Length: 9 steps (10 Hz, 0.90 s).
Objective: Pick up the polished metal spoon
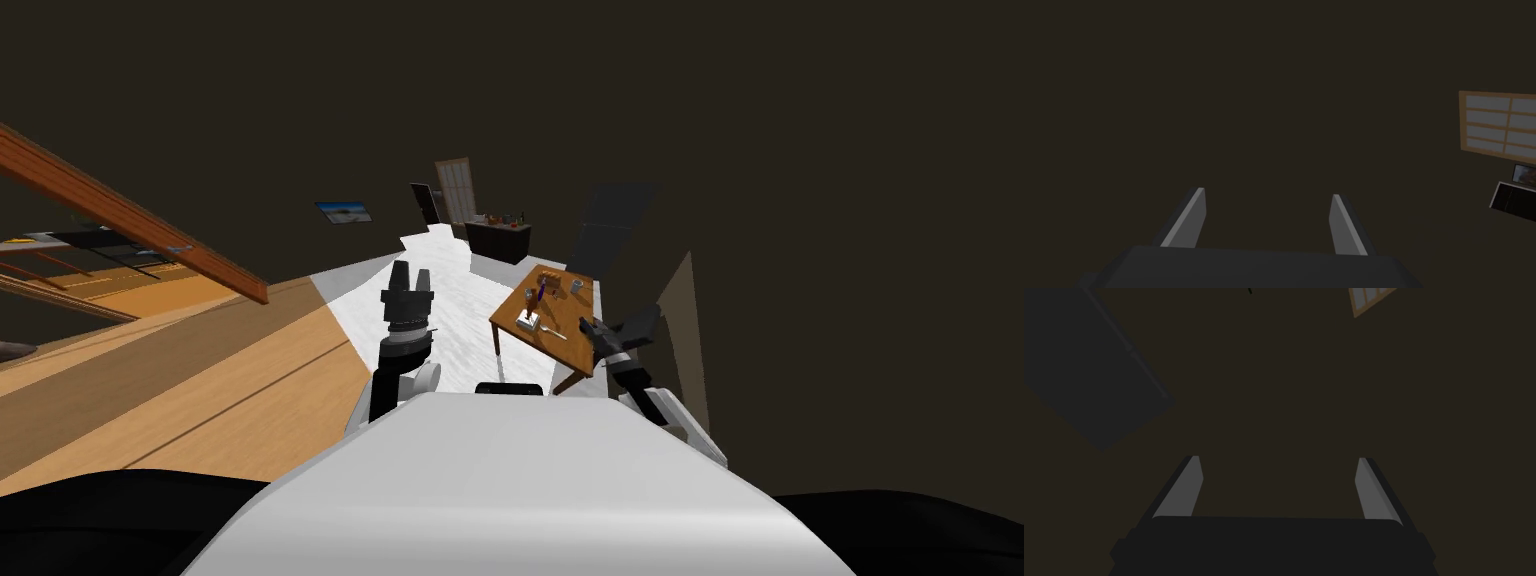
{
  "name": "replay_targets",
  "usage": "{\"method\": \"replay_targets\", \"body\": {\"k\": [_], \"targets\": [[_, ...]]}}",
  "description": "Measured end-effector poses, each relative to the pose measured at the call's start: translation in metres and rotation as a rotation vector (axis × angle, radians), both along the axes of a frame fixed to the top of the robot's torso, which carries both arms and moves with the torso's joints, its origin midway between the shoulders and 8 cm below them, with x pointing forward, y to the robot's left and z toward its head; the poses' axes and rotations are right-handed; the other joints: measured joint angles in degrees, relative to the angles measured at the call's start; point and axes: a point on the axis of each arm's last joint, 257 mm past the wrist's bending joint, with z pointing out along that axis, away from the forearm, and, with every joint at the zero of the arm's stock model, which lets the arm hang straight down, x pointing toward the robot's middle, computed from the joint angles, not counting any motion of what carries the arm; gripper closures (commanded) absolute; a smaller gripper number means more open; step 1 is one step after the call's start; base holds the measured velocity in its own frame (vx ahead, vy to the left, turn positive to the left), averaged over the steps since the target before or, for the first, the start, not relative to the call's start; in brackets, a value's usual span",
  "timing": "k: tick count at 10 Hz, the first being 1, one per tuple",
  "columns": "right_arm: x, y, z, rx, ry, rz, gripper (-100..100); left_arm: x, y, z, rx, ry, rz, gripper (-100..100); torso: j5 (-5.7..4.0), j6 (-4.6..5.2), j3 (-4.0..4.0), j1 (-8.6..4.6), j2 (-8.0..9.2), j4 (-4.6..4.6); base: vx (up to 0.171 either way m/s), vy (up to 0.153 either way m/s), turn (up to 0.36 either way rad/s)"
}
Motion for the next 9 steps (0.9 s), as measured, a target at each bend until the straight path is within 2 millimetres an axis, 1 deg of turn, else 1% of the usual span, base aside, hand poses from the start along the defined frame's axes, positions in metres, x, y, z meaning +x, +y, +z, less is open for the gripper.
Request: {"method": "replay_targets", "body": {"k": [2, 3, 4, 5, 6, 8, 9], "targets": [[-0.003, -0.018, -0.025, -0.059, 0.057, -0.004, -100, 0.000, 0.000, 0.000, 0.000, 0.000, 0.000, 0, 0.00, 0.00, -0.02, 0.00, -0.03, 0.00, 0.031, 0.022, 0.191], [-0.005, -0.020, -0.036, -0.076, 0.082, -0.006, -100, 0.000, 0.000, 0.000, 0.000, 0.000, 0.000, 0, 0.00, 0.05, -0.02, -0.01, -0.02, -0.01, 0.040, 0.027, 0.240], [-0.006, -0.027, -0.052, -0.113, 0.118, -0.006, -100, 0.000, 0.000, 0.000, 0.000, 0.000, 0.000, 0, 0.00, 0.00, -0.04, 0.01, -0.07, -0.01, 0.033, 0.020, 0.154], [-0.012, -0.031, -0.065, -0.133, 0.146, -0.008, -100, 0.000, 0.000, 0.000, 0.000, 0.000, 0.000, 0, 0.01, 0.06, -0.02, 0.01, -0.03, -0.01, 0.043, 0.033, 0.334], [-0.018, -0.036, -0.081, -0.170, 0.184, -0.004, -100, 0.000, 0.000, 0.000, 0.000, 0.000, 0.000, 0, 0.01, -0.01, -0.04, 0.04, -0.07, -0.01, 0.045, 0.018, 0.118], [-0.027, -0.049, -0.106, -0.228, 0.248, 0.001, -100, 0.000, 0.000, 0.000, 0.000, 0.000, 0.000, 0, 0.01, 0.02, -0.05, 0.06, -0.09, -0.02, 0.047, 0.036, 0.174], [-0.033, -0.056, -0.117, -0.247, 0.279, -0.001, -100, 0.000, 0.000, 0.000, 0.000, 0.000, 0.000, 0, 0.02, 0.06, -0.04, 0.06, -0.07, -0.02, 0.062, 0.027, 0.282]]}}
